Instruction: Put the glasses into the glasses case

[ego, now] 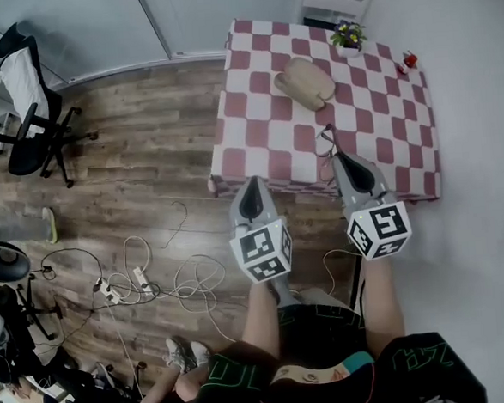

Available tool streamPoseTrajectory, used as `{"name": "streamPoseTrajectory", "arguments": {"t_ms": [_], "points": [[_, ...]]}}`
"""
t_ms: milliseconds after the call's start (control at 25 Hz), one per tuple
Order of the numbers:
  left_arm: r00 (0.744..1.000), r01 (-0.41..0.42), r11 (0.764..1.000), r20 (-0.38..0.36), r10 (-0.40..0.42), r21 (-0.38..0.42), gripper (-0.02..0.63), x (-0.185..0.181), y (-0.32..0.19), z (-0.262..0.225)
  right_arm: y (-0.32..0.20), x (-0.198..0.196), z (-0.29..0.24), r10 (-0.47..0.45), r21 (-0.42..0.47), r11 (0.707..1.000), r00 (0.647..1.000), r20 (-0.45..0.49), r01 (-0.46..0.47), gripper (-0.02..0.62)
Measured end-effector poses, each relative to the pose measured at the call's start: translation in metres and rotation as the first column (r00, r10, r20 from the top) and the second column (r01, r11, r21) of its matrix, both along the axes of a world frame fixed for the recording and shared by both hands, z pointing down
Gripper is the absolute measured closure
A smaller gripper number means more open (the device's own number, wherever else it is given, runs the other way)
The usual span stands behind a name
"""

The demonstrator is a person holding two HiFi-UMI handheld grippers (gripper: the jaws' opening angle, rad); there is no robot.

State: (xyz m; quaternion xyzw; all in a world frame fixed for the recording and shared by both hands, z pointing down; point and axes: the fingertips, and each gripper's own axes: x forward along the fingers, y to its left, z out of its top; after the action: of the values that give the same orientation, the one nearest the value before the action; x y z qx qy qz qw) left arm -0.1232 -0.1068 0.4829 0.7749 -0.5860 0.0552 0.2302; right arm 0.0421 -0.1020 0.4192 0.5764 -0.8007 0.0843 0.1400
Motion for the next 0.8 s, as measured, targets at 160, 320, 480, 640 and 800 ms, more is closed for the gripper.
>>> {"name": "streamPoseTrajectory", "arguments": {"t_ms": [160,320,480,640,800], "points": [[1.0,-0.011,1.0,-0.021,0.011,0.009,0.598,-0.004,-0.02,-0.004,-0.02,-0.014,-0.011,-0.014,0.009,1.0,0.999,-0.038,0.014,0.577],[0.999,-0.007,1.0,-0.049,0.008,0.023,0.598,-0.009,-0.037,-0.011,-0.034,-0.013,-0.027,0.043,0.067,0.997,0.997,-0.07,-0.038,0.577],[0.999,-0.009,0.998,-0.046,0.012,0.066,0.598,-0.015,-0.05,-0.026,-0.045,-0.014,-0.047,0.057,0.112,0.993,0.994,-0.09,-0.046,0.577],[0.998,0.0,0.993,-0.057,0.007,0.122,0.598,-0.019,-0.066,-0.046,-0.055,-0.018,-0.07,0.054,0.155,0.987,0.99,-0.129,-0.033,0.577],[0.999,-0.012,0.987,-0.041,0.019,0.161,0.598,-0.011,-0.079,-0.056,-0.063,-0.014,-0.087,0.055,0.186,0.982,0.985,-0.163,-0.024,0.577]]}}
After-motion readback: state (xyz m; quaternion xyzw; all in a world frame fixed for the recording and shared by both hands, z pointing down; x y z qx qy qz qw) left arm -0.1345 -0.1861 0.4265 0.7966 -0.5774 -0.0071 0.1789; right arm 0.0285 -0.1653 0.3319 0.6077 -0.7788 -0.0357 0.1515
